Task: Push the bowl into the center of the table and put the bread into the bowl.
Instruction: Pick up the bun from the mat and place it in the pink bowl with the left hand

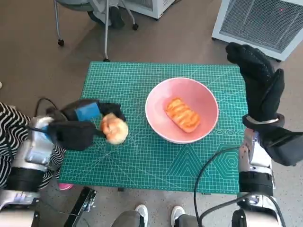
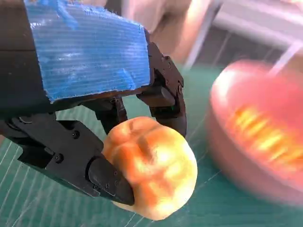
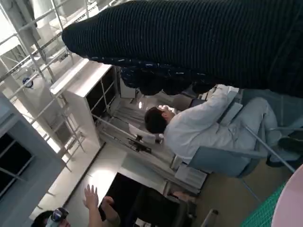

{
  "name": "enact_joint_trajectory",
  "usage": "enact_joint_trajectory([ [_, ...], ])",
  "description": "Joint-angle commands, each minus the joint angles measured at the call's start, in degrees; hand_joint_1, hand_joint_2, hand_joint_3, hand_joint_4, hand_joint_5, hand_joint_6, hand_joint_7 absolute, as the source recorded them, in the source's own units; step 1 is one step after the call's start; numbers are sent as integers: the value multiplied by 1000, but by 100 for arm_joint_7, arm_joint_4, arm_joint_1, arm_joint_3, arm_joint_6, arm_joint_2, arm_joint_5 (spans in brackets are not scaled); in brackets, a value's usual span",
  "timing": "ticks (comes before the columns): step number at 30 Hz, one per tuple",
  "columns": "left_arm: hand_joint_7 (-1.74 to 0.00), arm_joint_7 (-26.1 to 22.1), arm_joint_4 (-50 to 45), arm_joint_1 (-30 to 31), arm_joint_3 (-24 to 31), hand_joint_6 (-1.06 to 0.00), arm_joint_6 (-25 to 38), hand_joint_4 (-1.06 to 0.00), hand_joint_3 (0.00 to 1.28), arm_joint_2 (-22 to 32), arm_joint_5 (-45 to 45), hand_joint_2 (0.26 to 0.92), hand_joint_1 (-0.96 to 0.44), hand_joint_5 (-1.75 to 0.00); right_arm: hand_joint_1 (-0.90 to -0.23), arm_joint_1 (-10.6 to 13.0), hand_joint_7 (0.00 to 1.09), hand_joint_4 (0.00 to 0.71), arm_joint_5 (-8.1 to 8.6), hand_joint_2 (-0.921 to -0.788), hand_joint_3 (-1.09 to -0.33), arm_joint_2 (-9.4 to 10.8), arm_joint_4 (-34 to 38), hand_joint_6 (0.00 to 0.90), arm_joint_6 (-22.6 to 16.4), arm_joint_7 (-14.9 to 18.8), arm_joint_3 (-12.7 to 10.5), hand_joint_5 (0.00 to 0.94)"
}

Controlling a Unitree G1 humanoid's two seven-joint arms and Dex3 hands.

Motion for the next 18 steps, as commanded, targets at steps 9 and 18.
enact_joint_trajectory([
  [9,-1096,939,-762,-693,184,-688,49,-805,43,-1064,-215,892,2,-1052,-740,86,465,161,-9,-921,-687,-18,-11,40,152,35,33,0],
  [18,-1103,1188,-61,-1406,-298,-684,-333,-835,35,-1731,105,889,2,-1011,-736,153,466,161,10,-921,-688,-50,-62,39,143,61,22,0],
])
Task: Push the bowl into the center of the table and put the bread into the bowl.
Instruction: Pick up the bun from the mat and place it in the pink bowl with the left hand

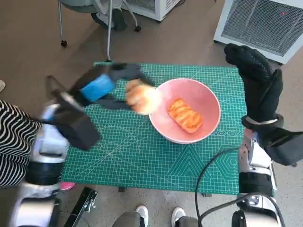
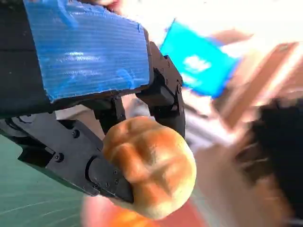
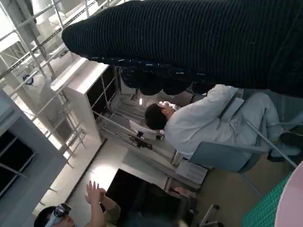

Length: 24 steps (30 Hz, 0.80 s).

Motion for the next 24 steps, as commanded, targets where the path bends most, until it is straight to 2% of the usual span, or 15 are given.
enact_joint_trajectory([
  [1,-1105,105,499,-477,-277,-684,-156,-839,34,-233,270,889,2,-1005,-735,151,466,161,2,-921,-688,-51,-28,39,87,53,6,0],
  [6,-1116,60,1128,-892,-621,-676,-231,-830,28,-422,574,896,1,-1008,-727,211,466,161,-44,-921,-689,-70,-109,38,74,15,2,0],
  [8,-1164,-91,1314,-1014,-754,-658,-142,-785,29,-470,621,910,1,-1028,-724,237,466,160,-51,-921,-693,-80,-140,36,74,10,-2,0],
  [10,-1236,-249,1459,-1116,-899,-616,-39,-672,88,-487,710,916,0,-1116,-724,264,465,161,-49,-921,-694,-95,-167,35,78,8,-11,0],
  [11,-1293,-301,1510,-1150,-953,-580,-7,-604,132,-487,753,918,-126,-949,-724,277,465,161,-50,-921,-694,-100,-182,34,82,5,-14,0],
  [12,-1314,-363,1577,-1184,-1016,-567,19,-595,149,-486,803,918,-171,-861,-724,293,465,160,-50,-921,-694,-107,-200,33,84,0,-20,0],
  [13,-1044,-407,1625,-1210,-1059,-485,37,-552,137,-484,831,890,-160,-667,-723,305,464,158,-52,-921,-695,-112,-214,32,86,-5,-23,0],
  [15,-565,-550,1753,-1269,-1155,-451,88,-511,74,-487,871,877,-163,-326,-723,322,464,155,-51,-921,-695,-130,-233,31,99,-19,-38,0],
  [17,-349,-690,1800,-1308,-1222,-431,165,-459,39,-492,898,865,-183,-169,-724,348,464,154,-54,-921,-696,-146,-271,31,112,-42,-48,0],
  [20,-189,-803,1820,-1330,-1253,-415,204,-392,13,-488,896,846,-207,-55,-726,376,464,151,-61,-921,-697,-155,-308,29,118,-74,-48,0],
  [24,-123,-875,1887,-1326,-1265,-408,175,-344,3,-482,864,826,-218,-14,-733,401,466,154,-81,-921,-696,-159,-345,29,131,-126,-49,2],
])
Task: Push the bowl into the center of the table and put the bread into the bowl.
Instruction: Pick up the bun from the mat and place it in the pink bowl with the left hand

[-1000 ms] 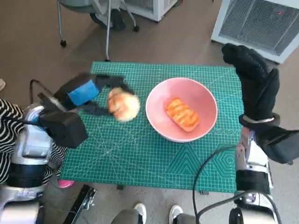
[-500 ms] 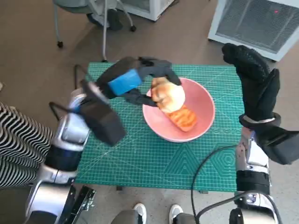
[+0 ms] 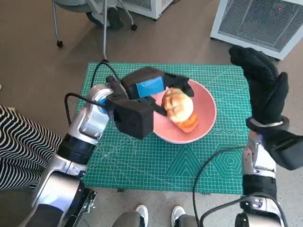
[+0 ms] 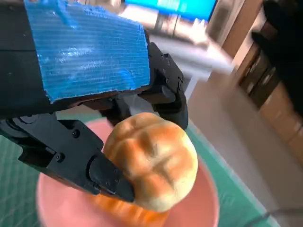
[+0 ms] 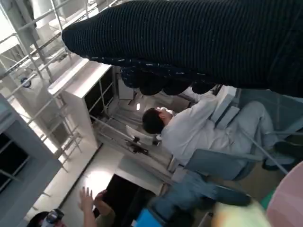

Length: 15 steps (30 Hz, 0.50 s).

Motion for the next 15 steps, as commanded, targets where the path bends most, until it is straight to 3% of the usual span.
enact_joint_trajectory([
  [1,-108,-102,118,-142,-8,-398,-34,-317,2,2,-9,820,-219,-9,-733,158,466,155,-71,-921,-696,-18,-58,29,115,-88,-8,2],
  [7,-25,-216,319,-175,138,-274,-122,-145,2,27,-226,802,-279,-1,-731,175,468,155,-104,-921,-693,-15,-148,29,158,-158,11,2],
  [9,-10,-339,391,-210,254,-186,-133,-77,3,29,-416,802,-333,0,-731,175,468,155,-132,-921,-693,-15,-179,29,168,-191,19,2],
  [15,-1,-705,633,-206,842,-42,-228,-7,18,-73,-1368,839,-420,1,-728,125,470,156,-190,-921,-694,-24,-229,29,199,-276,49,2],
])
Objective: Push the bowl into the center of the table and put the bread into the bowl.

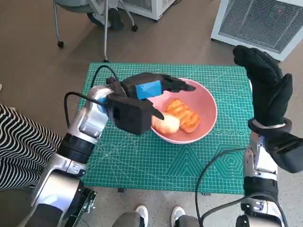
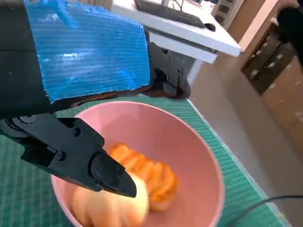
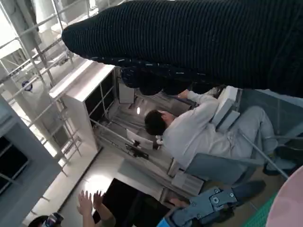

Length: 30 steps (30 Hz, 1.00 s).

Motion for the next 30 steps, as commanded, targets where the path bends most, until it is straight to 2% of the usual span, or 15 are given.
enact_joint_trajectory([
  [1,-1,-240,219,-149,521,-32,-171,-4,22,-110,-778,851,-442,1,-725,92,470,156,-147,-921,-695,-25,-33,29,119,-92,27,2],
  [8,-11,-289,646,-16,1393,-40,-589,1,68,-571,-2006,909,-588,1,-712,21,471,157,-213,-921,-704,-29,-155,29,157,-150,30,2],
  [14,-27,-166,458,176,1920,-73,-804,1,262,-1090,-2800,920,-719,1,-700,-97,473,158,-211,-921,-714,-29,-222,30,237,-177,37,2],
  [15,-39,-127,336,246,2010,-93,-852,1,263,-1221,-2968,920,-716,1,-699,-130,473,158,-211,-921,-714,-21,-241,30,259,-187,45,3],
  [23,-81,76,-73,534,2248,-113,-1228,-5,429,-1714,-3364,921,-689,-2,-717,-255,477,162,-276,-921,-715,23,-391,37,365,-269,111,4],
  [25,-222,108,-117,572,2255,-46,-1271,-11,469,-1748,-3353,921,-693,-5,-717,-267,477,161,-292,-921,-716,25,-421,38,388,-290,129,3],
  [30,-306,118,-142,590,2266,-7,-1282,-14,492,-1768,-3340,921,-696,-6,-718,-260,478,160,-292,-921,-716,16,-448,38,413,-315,148,2],
])
